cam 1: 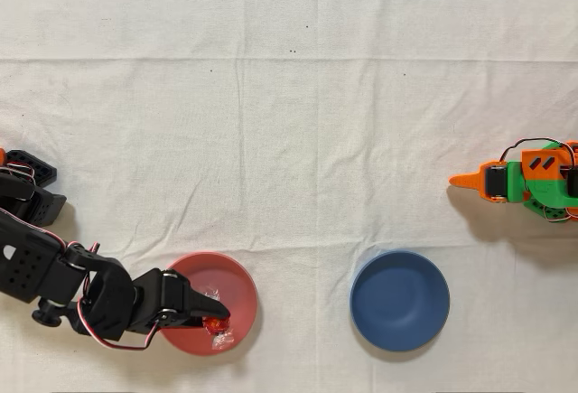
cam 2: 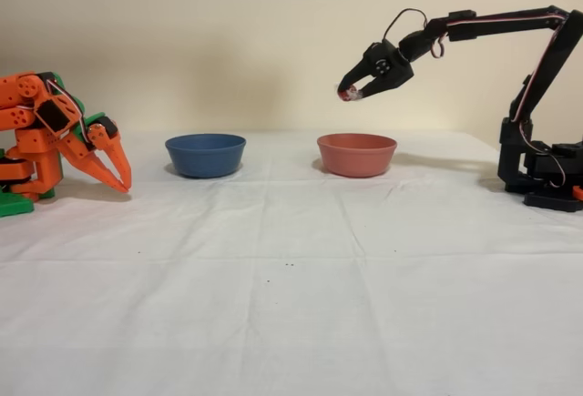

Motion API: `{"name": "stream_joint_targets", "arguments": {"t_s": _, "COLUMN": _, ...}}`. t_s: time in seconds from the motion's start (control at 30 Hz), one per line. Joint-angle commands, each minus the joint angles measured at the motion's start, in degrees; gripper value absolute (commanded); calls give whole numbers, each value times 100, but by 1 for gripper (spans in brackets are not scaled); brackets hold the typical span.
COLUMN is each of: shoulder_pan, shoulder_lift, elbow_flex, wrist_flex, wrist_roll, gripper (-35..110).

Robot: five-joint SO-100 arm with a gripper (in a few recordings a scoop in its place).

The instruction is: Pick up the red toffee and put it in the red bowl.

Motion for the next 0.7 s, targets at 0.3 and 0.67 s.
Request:
{"name": "stream_joint_targets", "arguments": {"t_s": 0.3, "shoulder_pan": 352, "shoulder_lift": 229, "elbow_flex": 264, "wrist_flex": -229, "wrist_roll": -62, "gripper": 7}}
{"name": "stream_joint_targets", "arguments": {"t_s": 0.67, "shoulder_pan": 343, "shoulder_lift": 299, "elbow_flex": 352, "wrist_flex": -220, "wrist_roll": -62, "gripper": 24}}
